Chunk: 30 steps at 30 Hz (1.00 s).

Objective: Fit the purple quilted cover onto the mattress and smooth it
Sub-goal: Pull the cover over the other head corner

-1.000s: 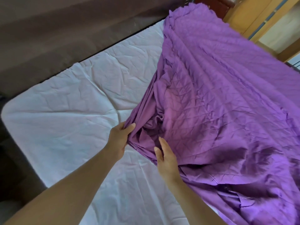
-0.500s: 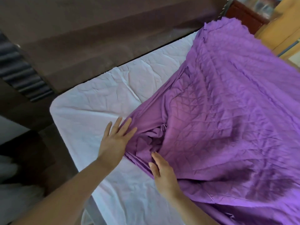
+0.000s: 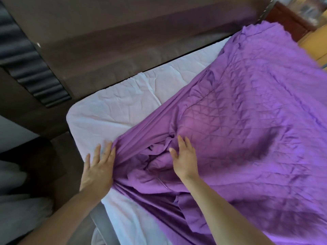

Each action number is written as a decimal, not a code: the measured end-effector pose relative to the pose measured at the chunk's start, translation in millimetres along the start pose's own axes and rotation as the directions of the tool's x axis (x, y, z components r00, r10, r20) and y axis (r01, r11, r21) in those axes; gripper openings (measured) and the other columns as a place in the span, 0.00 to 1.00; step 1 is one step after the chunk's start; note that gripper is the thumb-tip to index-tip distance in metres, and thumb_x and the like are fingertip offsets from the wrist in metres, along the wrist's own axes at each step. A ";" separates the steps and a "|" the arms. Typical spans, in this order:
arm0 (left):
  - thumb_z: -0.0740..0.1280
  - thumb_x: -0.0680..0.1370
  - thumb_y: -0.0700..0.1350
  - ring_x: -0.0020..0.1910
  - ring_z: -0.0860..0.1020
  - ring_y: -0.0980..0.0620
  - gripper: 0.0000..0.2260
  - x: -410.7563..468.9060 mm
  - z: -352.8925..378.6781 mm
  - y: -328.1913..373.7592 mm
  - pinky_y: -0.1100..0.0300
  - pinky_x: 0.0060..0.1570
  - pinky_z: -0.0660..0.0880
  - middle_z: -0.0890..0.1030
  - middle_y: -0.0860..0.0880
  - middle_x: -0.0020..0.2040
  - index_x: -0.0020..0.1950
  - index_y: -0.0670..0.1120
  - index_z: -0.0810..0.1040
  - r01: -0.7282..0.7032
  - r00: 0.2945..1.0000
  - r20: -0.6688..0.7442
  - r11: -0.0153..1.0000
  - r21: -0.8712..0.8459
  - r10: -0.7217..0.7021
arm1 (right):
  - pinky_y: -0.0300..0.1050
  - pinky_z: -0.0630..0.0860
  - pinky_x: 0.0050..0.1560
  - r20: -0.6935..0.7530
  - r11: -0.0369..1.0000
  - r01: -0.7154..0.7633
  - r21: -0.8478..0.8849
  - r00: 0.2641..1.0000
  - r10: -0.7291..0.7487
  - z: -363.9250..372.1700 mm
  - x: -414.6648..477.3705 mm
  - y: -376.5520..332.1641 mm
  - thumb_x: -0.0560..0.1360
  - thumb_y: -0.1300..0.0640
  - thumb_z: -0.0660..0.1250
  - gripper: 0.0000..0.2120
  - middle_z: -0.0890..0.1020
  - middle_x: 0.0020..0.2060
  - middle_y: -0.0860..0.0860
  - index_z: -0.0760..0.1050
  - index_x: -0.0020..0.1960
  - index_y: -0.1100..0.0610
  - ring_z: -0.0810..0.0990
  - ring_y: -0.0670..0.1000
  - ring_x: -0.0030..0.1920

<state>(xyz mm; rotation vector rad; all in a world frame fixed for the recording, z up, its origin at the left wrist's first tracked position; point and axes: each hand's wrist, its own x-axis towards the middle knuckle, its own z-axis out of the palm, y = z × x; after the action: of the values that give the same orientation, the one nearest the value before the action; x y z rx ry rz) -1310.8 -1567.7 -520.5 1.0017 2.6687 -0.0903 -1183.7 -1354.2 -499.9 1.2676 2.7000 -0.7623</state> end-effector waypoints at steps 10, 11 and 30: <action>0.68 0.64 0.38 0.68 0.67 0.35 0.30 56.3 -19.8 62.9 0.35 0.61 0.67 0.69 0.42 0.70 0.67 0.45 0.71 -0.367 0.929 -0.170 0.883 -0.293 0.329 | 0.39 0.59 0.68 0.058 0.975 -0.093 0.201 0.995 0.083 14.9 13.7 -13.0 0.72 0.71 0.61 0.33 0.65 0.72 0.55 0.57 0.75 0.59 0.64 0.53 0.72; 0.68 0.62 0.36 0.69 0.66 0.37 0.34 62.9 -22.0 70.3 0.37 0.64 0.65 0.69 0.44 0.71 0.69 0.47 0.70 -0.421 0.906 -0.180 0.852 -0.312 0.382 | 0.36 0.60 0.66 0.043 0.961 -0.123 0.246 0.992 0.115 12.0 13.6 -11.7 0.70 0.73 0.60 0.35 0.67 0.71 0.55 0.58 0.75 0.58 0.66 0.53 0.70; 0.60 0.79 0.39 0.39 0.76 0.40 0.04 88.9 -37.2 89.7 0.53 0.39 0.67 0.78 0.40 0.38 0.45 0.40 0.72 -0.037 0.950 -0.237 0.682 -0.730 -0.201 | 0.45 0.71 0.64 -0.038 0.866 -0.171 0.470 0.976 0.214 12.1 28.3 -4.9 0.72 0.74 0.56 0.26 0.79 0.59 0.56 0.70 0.68 0.59 0.78 0.54 0.60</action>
<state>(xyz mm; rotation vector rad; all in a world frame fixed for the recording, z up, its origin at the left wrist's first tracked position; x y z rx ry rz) -1325.1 -1437.5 -506.8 0.6405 2.5831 1.1177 -1207.7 -1342.4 -515.9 1.6688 2.4784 -1.4158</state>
